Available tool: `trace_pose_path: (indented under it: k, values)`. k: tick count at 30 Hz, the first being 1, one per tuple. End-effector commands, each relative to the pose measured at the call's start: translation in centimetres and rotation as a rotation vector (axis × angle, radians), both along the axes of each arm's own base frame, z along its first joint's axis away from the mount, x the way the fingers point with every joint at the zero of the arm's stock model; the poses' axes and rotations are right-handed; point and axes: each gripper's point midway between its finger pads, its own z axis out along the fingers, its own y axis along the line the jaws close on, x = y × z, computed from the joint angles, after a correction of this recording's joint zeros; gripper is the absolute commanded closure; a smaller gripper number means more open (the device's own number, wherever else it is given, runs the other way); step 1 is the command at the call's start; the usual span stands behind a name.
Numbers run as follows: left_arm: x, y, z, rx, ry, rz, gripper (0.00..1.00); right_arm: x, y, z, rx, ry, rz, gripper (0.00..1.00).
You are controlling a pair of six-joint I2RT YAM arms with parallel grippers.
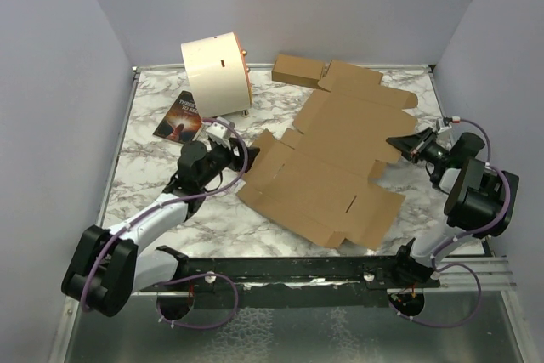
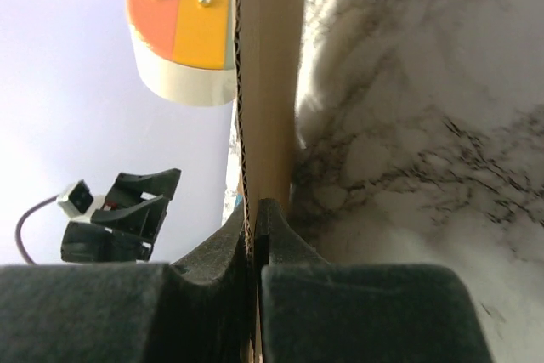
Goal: Fold the paper box
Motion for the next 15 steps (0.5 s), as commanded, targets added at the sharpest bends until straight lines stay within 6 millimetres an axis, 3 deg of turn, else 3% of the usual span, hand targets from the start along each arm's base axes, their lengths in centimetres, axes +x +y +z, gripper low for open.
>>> trace_pose_path:
  k: [1, 5, 11, 15]
  values:
    - [0.5, 1.9, 1.1, -0.079, 0.096, 0.145, 0.26, -0.9, 0.5, 4.3, -0.077, -0.202, 0.07, 0.99]
    - [0.0, 2.3, 3.1, -0.153, 0.125, 0.145, 0.16, -1.9, 1.1, 6.6, -0.137, -0.327, 0.114, 0.99]
    - [-0.8, 1.4, 7.0, -0.257, 0.112, 0.039, 0.16, -3.1, 1.8, 8.7, -0.211, -0.459, 0.157, 0.99]
    - [-1.0, 1.3, 8.3, -0.294, 0.096, 0.005, 0.16, -3.5, 2.1, 10.0, -0.253, -0.525, 0.178, 0.99]
